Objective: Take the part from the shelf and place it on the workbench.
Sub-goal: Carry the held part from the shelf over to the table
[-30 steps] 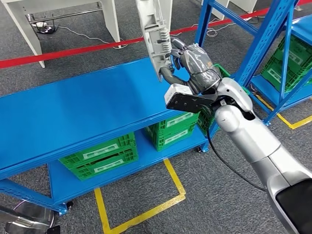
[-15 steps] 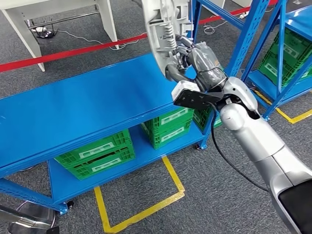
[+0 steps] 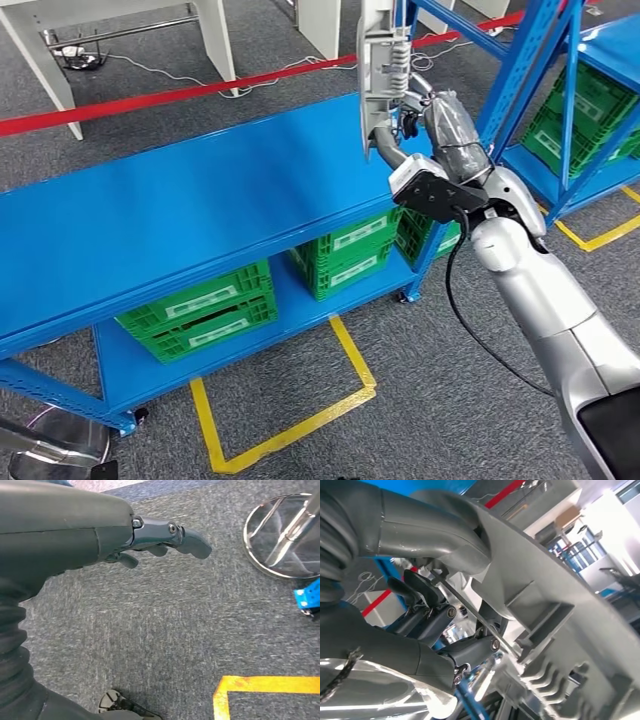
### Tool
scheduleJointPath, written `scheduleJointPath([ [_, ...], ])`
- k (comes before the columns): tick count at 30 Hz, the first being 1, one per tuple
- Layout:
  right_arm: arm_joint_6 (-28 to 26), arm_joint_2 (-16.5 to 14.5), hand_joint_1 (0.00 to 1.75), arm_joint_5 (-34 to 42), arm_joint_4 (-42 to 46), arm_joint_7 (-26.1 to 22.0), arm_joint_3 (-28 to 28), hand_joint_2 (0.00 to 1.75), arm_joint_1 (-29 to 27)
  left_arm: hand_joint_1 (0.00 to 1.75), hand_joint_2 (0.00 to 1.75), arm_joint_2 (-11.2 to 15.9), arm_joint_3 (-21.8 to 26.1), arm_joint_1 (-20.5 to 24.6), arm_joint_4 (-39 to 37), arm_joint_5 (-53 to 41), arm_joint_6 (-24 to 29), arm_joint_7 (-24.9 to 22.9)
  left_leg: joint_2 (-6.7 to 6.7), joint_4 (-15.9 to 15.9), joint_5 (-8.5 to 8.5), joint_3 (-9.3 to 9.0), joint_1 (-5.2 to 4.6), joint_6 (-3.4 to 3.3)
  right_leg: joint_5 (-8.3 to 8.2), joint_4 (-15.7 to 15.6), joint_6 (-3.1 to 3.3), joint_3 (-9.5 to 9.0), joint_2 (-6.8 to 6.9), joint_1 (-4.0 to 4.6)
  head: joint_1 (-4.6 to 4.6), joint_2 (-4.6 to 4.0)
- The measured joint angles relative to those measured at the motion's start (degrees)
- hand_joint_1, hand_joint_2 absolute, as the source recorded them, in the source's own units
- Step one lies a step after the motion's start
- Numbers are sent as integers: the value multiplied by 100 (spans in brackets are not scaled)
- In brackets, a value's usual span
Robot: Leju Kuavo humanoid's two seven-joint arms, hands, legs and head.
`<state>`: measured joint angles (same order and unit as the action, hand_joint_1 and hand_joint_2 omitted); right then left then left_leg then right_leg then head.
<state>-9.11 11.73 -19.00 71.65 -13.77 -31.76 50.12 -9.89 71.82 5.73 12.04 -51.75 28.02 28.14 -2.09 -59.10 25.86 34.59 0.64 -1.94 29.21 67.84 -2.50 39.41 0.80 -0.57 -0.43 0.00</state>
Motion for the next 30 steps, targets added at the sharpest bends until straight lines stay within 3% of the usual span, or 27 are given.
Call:
scheduleJointPath([
  [2, -1, 5, 175, 7, 16, 1, 25, 175, 5, 0, 175, 2, -2, 6, 0, -1, -1, 2, -54, -21, 9, 9, -31, 43, -219, -721, 38, -384, 193, 35, -3, 0],
  [4, -4, 6, 175, 10, 31, 1, 34, 175, -2, 0, 175, 5, -4, 6, 0, -1, -2, 4, -121, -36, 4, 27, -64, 99, -225, -933, 96, -483, 261, 72, -3, 0],
  [6, -8, 13, 175, 10, 39, 1, 49, 175, -12, 0, 175, 7, -4, 3, 0, -1, -2, 5, -186, -50, 18, 33, -60, 150, -263, -947, 171, -459, 159, 65, 2, 0],
  [8, -8, 20, 175, 10, 48, 4, 62, 175, -10, 0, 175, 11, -4, 3, 0, -2, -3, 7, -80, -266, 207, 109, -43, 204, -301, -967, 241, -449, 61, 43, -6, 0],
  [11, -7, 21, 175, 8, 54, 17, 59, 175, -16, 0, 175, 14, -5, 1, 0, -8, -28, 14, 130, -1253, 732, 496, -28, 244, -325, -971, 282, -437, -96, 40, -21, 0],
  [12, -7, 22, 175, 3, 54, 25, 60, 175, -17, 0, 175, 14, -6, 0, 0, -12, -44, 17, 148, -1510, 803, 598, -27, 245, -328, -970, 286, -435, -158, 48, -21, 0],
  [13, -7, 26, 175, -6, 55, 34, 62, 175, -14, 0, 175, 15, -8, 1, 0, -17, -58, 22, 159, -1582, 766, 621, -29, 236, -331, -966, 288, -435, -221, 54, -21, 0],
  [15, -7, 40, 175, -26, 69, 58, 80, 175, 0, 0, 175, 18, -16, 17, 0, -24, -78, 36, 220, -1103, 406, 393, -31, 188, -334, -957, 286, -443, -347, 62, -22, 0],
  [17, -8, 64, 175, -40, 106, 87, 116, 175, 24, 0, 175, 31, -28, 40, 0, -18, -106, 71, 404, -423, 106, 80, -27, 121, -342, -943, 267, -427, -448, 59, -15, 0],
  [19, -15, 111, 175, -50, 170, 104, 160, 175, 45, 0, 175, 40, -38, 76, 0, 10, -162, 124, 508, -127, 75, -38, -35, 82, -374, -935, 208, -362, -533, 36, -25, 0],
  [21, -21, 201, 175, -61, 249, 106, 201, 175, 51, 0, 175, 34, -40, 121, 0, 65, -208, 174, 443, -37, 77, -49, -35, 59, -406, -942, 132, -305, -596, 14, -37, 0],
  [23, -22, 306, 175, -69, 314, 110, 243, 175, 59, 0, 175, 28, -39, 147, 3, 119, -230, 209, 346, 41, 40, -76, -9, 21, -298, -800, 77, -200, -473, 26, -2, 0],
  [25, -22, 378, 175, -71, 368, 110, 281, 175, 62, 0, 175, 28, -39, 155, 7, 140, -252, 227, 234, 76, 19, -92, 3, -8, -4, -232, 27, 83, -243, 28, 34, 0],
  [27, -22, 465, 175, -70, 426, 109, 314, 175, 25, 0, 175, 27, -39, 160, 7, 144, -264, 236, 128, 72, 22, -91, 1, -15, 237, 451, -22, 406, -144, 5, 44, 0],
  [28, -22, 527, 175, -69, 456, 109, 333, 175, -2, 0, 175, 27, -39, 163, 7, 148, -266, 242, 76, 71, 25, -93, 1, -14, 236, 586, -39, 471, -125, -7, 45, 0],
  [29, -22, 597, 175, -68, 491, 110, 357, 175, -27, 0, 175, 27, -40, 167, 7, 152, -267, 251, 27, 68, 31, -96, 2, -8, 131, 490, -51, 423, -103, -18, 46, 0],
  [30, -22, 666, 175, -65, 533, 111, 385, 175, -47, 0, 175, 26, -41, 174, 7, 155, -269, 260, -20, 64, 40, -100, 3, 3, -49, 182, -57, 265, -60, -26, 46, 0],
])
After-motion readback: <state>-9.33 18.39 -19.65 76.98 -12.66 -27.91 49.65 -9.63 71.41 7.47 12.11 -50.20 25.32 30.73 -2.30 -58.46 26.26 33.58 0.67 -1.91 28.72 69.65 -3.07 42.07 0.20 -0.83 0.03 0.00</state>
